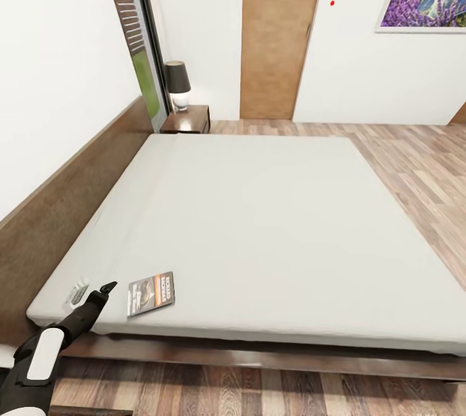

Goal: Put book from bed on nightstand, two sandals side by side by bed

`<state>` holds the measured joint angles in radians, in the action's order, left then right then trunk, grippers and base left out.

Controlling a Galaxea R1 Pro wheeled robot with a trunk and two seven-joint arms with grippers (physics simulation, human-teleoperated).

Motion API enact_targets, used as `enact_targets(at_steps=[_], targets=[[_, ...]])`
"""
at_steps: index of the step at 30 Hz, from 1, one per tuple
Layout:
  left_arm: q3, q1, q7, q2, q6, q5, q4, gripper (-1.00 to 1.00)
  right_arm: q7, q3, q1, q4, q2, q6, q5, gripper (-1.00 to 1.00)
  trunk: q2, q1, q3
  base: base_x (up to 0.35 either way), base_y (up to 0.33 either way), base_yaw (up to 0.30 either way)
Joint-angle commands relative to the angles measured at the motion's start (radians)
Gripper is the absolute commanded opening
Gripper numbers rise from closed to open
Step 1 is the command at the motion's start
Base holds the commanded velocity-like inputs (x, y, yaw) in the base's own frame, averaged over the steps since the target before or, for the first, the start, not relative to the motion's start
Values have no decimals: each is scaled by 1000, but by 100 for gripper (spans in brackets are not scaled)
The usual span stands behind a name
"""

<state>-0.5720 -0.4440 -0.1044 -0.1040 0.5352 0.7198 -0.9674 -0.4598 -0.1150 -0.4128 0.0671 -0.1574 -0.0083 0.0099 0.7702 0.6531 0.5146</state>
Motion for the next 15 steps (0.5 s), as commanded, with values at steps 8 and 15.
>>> enact_targets(at_steps=[8, 15], targets=[[-2, -1, -3, 1, 8, 3, 0, 100, -3, -8, -1, 3, -1, 0, 2, 100, 1, 0, 14, 0, 0, 0], [-1, -1, -3, 1, 8, 3, 1, 100, -6, -9, -1, 3, -6, 0, 5, 100, 1, 0, 25, 0, 0, 0]])
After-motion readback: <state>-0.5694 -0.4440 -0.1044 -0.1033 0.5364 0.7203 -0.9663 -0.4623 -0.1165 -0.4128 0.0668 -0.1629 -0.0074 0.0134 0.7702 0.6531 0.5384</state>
